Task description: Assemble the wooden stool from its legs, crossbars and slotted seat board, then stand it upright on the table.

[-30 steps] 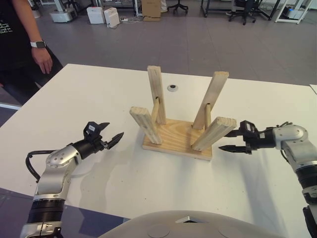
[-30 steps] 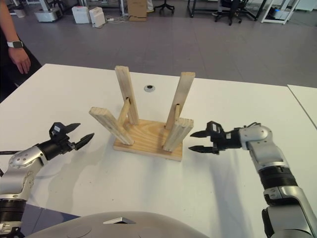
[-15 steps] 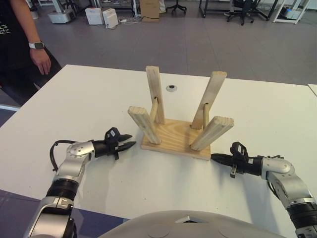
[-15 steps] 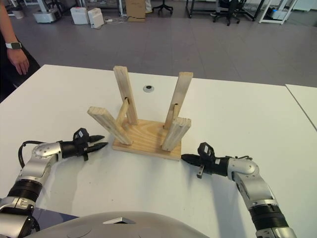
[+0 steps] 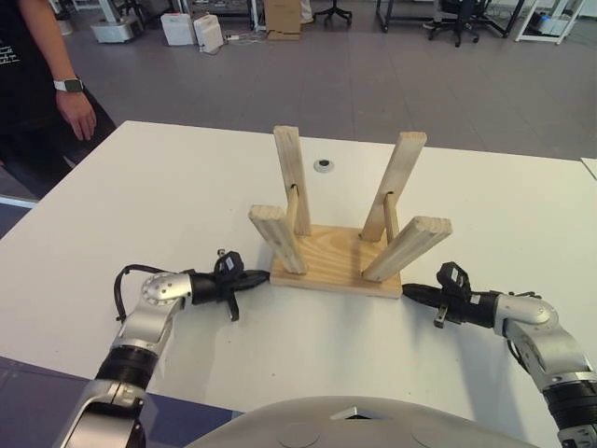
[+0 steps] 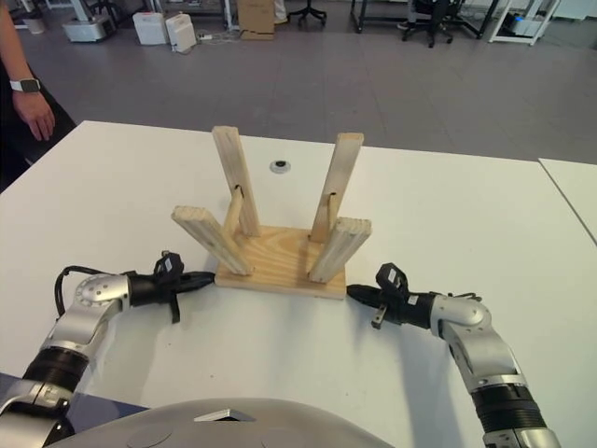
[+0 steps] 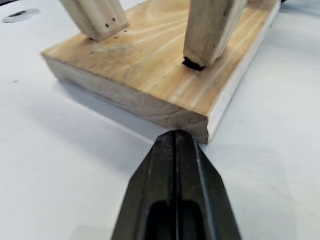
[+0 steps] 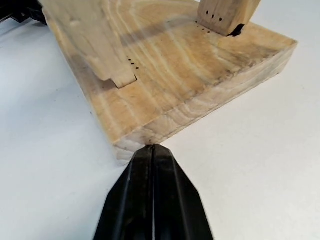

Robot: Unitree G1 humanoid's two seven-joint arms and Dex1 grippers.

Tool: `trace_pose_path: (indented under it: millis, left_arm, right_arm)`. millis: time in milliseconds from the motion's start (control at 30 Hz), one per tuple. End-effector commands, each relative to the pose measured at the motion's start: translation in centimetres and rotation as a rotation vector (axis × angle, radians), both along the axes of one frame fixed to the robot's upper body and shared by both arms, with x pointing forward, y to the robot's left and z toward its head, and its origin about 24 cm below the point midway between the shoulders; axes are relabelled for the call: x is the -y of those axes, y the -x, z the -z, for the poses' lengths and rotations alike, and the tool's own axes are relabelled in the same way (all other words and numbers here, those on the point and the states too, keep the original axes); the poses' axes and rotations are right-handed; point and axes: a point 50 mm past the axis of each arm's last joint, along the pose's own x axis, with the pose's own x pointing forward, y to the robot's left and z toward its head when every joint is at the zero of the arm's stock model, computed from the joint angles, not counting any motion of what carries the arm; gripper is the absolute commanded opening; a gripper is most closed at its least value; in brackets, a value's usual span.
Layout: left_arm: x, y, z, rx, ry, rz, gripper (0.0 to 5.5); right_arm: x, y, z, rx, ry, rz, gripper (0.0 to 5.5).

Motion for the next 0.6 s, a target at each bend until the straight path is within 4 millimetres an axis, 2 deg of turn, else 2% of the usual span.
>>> trace_pose_path:
  millis: [33,167,300,467,600]
  left_arm:
    - [1.8,0.7,-4.4,0.060,0.147,0.073,0.04]
    - [1.3,1.2,-7.6,0.086,0.198,0.021,0.04]
    - [1.1,1.6,-8.2,0.071,0.212,-0.008,0.04]
    - [1.2,2.0,-7.5,0.029,0.218,-0.058,0.04]
    - [0.4,0.8,-8.5,0.077,0.251,-0.132,0.04]
  right_arm:
    - [-2.5,-1.5,-4.6,0.103,-0.175,-0.148,0.00]
    - [-2.6,-1.0,-7.4,0.080,-0.248,-0.208,0.00]
    - [-2.8,-0.6,-9.0,0.051,-0.291,-0.230,0.00]
    - [-3.1,-1.4,-8.2,-0.026,-0.269,-0.144,0.00]
    - [-2.9,-2.0,-8.8,-0.027,-0.317,-0.110,0.00]
